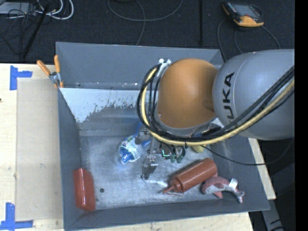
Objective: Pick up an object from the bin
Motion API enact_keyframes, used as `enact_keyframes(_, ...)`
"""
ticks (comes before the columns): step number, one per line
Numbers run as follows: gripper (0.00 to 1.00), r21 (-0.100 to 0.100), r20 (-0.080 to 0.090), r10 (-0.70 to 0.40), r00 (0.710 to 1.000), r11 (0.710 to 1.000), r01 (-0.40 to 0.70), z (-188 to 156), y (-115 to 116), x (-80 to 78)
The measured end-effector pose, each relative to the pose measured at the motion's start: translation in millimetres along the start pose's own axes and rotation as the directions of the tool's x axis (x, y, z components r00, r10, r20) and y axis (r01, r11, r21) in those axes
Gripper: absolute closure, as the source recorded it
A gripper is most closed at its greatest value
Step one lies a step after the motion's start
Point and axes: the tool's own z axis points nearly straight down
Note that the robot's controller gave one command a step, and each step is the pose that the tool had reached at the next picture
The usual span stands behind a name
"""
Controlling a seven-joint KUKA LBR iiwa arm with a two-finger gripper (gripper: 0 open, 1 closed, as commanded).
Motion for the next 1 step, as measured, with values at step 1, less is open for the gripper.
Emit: enact_keyframes(1,0.00,-0.001,0.008,0.004,1.000,1.000,-0.004,-4.4,-0.9,-1.7)
